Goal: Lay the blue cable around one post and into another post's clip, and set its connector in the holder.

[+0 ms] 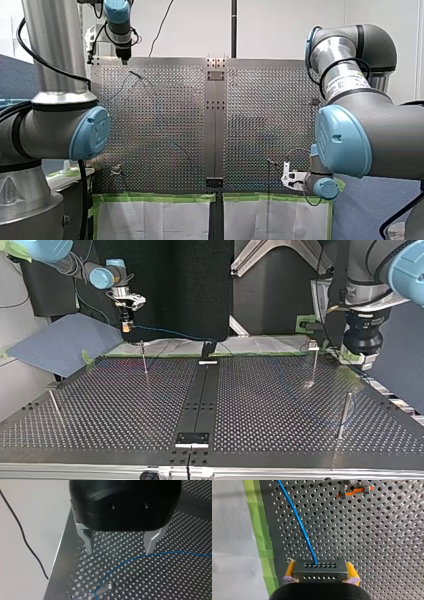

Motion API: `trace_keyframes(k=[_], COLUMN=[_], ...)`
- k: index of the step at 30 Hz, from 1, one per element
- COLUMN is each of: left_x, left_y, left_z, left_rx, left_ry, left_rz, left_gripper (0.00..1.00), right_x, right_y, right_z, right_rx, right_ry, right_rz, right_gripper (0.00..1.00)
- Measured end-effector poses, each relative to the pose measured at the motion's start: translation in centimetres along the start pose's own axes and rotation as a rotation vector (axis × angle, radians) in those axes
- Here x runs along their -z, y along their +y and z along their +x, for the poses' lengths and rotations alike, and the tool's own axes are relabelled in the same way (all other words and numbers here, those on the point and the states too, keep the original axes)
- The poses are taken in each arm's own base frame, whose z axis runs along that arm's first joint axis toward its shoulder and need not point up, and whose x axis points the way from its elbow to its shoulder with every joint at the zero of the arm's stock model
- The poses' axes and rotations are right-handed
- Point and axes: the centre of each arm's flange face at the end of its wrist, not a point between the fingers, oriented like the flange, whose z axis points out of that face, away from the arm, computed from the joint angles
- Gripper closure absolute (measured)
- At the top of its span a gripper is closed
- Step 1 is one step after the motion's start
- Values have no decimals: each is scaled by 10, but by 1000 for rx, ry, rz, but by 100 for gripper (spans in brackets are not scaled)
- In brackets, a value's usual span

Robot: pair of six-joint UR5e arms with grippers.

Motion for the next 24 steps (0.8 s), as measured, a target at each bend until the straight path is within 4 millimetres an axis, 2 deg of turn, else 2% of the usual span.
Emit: trace_keyframes(k=[13,24], left_x=[17,19], left_y=[5,5], left_z=[8,9], left_rx=[-30,-32], left_ry=[93,104], left_rz=[-31,-33], left_gripper=[1,1], right_x=[0,0], right_y=[-4,-5], right_z=[-1,-1], right_rx=[0,1], right_ry=[-2,-1], right_rz=[6,9], right_gripper=[100,100])
